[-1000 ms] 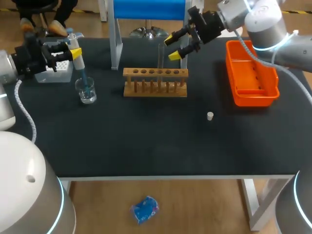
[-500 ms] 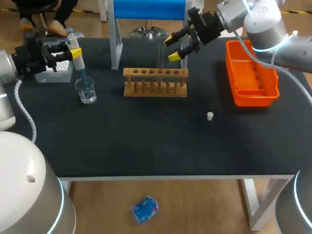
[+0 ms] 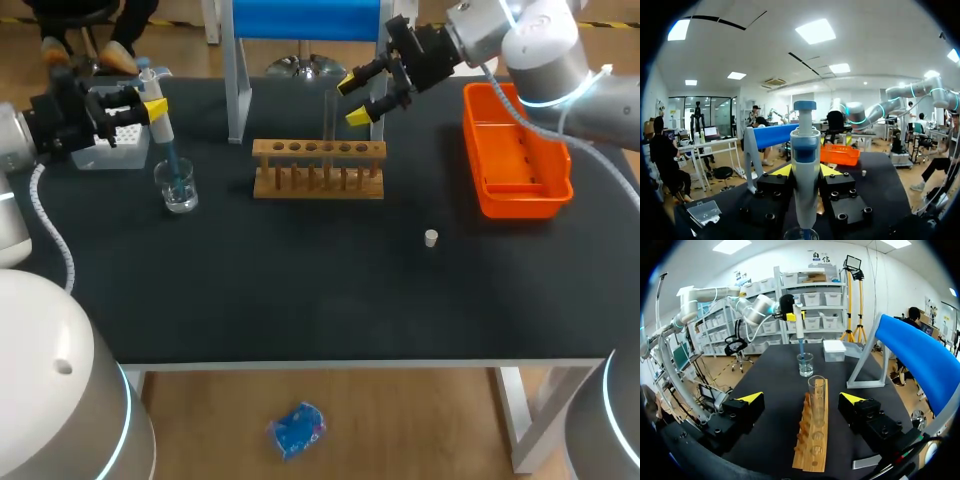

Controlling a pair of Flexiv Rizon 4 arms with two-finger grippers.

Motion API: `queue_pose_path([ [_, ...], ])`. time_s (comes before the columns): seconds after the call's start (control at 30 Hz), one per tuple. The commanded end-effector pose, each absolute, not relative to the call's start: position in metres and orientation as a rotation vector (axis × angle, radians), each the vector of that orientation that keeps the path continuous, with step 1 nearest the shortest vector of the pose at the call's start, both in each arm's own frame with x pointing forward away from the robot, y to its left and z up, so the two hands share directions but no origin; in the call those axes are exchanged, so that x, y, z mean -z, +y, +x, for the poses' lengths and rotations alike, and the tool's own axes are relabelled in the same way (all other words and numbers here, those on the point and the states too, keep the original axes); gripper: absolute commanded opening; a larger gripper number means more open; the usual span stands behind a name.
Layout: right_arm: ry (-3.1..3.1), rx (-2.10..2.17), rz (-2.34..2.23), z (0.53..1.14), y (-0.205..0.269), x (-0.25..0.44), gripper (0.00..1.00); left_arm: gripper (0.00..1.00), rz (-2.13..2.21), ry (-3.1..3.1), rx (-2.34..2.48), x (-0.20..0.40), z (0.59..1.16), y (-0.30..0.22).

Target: Invert the test tube, pick up the pipette, mount the tip to pipette, aspirate from beaker and dispense into the tube, eject the tip, return the pipette, and cap with the stopper.

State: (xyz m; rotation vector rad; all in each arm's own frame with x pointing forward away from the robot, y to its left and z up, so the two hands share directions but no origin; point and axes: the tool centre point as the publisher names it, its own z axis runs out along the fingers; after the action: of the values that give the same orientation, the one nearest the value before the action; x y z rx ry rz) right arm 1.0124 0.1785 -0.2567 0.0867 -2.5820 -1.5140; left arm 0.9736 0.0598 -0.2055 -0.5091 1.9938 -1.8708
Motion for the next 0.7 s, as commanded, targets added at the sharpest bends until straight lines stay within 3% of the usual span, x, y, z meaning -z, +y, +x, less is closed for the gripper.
queue_pose_path([
  [0.03,-2.585,1.511,0.086,1.012,0.178,0.256,1.00,0.00,-0.506,1.994,1.873,0.206,0.974,0.060],
  [0.7,-2.585,1.511,0.086,1.012,0.178,0.256,1.00,0.00,-0.458,2.006,1.852,0.184,0.972,0.062],
])
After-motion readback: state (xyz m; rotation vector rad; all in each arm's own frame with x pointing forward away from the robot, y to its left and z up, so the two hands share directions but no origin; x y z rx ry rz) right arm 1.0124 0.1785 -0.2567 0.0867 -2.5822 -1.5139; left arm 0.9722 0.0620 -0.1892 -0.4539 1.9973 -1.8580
